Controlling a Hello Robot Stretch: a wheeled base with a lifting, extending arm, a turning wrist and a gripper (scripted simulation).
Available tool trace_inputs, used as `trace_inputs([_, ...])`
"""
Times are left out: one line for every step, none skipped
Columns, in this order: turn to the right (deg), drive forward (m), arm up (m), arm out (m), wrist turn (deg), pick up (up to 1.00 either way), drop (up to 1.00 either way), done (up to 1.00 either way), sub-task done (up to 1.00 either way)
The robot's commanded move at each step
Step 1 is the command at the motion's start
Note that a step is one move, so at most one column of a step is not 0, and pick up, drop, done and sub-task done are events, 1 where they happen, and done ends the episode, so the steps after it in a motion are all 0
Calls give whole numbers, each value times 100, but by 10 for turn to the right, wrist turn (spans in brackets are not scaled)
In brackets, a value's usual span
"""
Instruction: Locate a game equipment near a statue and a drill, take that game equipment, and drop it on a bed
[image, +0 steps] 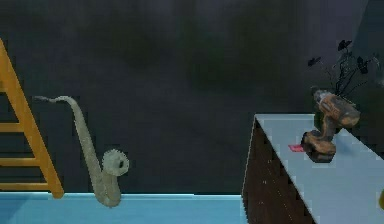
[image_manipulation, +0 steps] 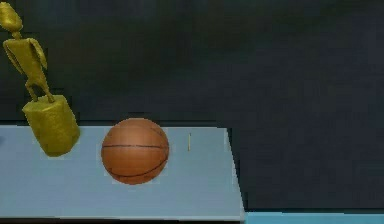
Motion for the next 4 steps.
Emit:
trace_inputs([0, 10, 0, 0, 0, 0, 0, 0, 0])
trace_inputs([0, 0, 50, 0, 0, 0, 0, 0, 0])
trace_inputs([0, 0, 38, 0, 0, 0, 0, 0, 0])
trace_inputs([0, 0, 0, 14, 0, 0, 0, 0, 0])
